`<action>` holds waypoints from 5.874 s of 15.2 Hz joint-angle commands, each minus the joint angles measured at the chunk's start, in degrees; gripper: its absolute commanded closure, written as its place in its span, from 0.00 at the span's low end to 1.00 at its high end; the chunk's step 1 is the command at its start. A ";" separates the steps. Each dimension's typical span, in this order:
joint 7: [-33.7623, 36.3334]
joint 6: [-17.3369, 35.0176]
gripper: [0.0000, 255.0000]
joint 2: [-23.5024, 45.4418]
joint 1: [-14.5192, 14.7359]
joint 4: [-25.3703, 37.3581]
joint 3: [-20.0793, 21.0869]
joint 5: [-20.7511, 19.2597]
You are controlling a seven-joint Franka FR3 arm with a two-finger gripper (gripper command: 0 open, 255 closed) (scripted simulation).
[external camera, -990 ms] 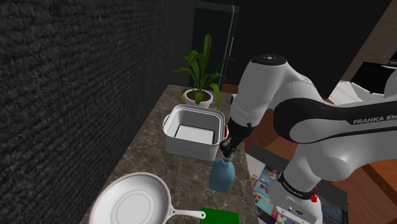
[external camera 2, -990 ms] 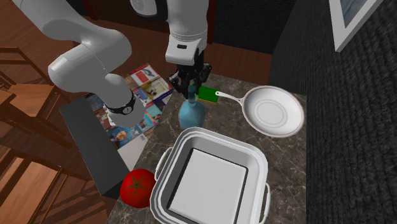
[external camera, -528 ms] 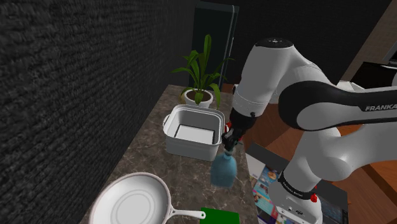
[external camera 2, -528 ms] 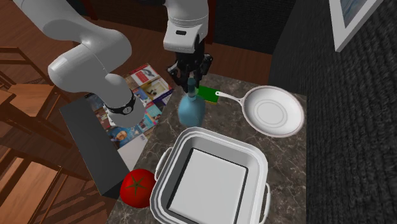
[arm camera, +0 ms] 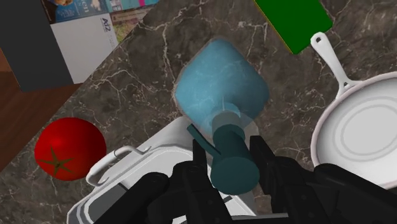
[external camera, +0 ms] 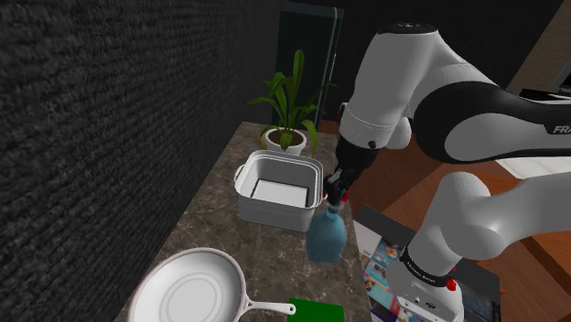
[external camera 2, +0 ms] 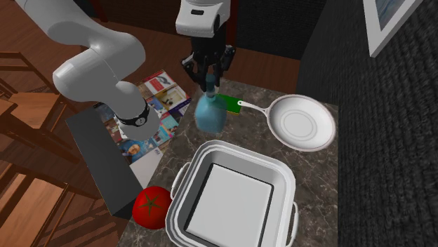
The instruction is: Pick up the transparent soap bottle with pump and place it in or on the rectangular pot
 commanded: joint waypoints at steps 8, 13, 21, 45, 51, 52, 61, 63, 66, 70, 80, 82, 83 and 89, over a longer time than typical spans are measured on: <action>-0.43 -6.52 1.00 0.71 -0.98 7.25 -1.86 -1.74; -0.54 -9.94 1.00 1.52 -1.46 11.49 -2.64 -2.53; -0.65 -15.28 1.00 3.41 -2.24 18.72 -3.64 -3.67; -13.91 -21.59 1.00 38.12 -11.24 59.24 -12.50 -15.46; -15.24 -19.98 1.00 41.67 -11.92 61.20 -13.23 -16.19; -15.23 -19.11 1.00 41.24 -11.92 59.91 -13.27 -16.10; -15.11 -11.61 1.00 38.19 -11.87 49.41 -13.57 -15.55; -15.06 -10.01 1.00 37.68 -11.85 47.31 -13.61 -15.47; -14.98 -7.63 1.00 37.04 -11.82 44.30 -13.64 -15.37; -14.84 -4.51 1.00 36.37 -11.77 40.51 -13.67 -15.27; -14.44 2.35 1.00 35.62 -11.66 32.91 -13.62 -15.19; -14.44 2.35 1.00 35.62 -11.66 32.91 -13.62 -15.19; -14.44 2.35 1.00 35.62 -11.66 32.91 -13.62 -15.19; -14.43 2.36 0.00 35.62 -11.66 32.90 -13.62 -15.19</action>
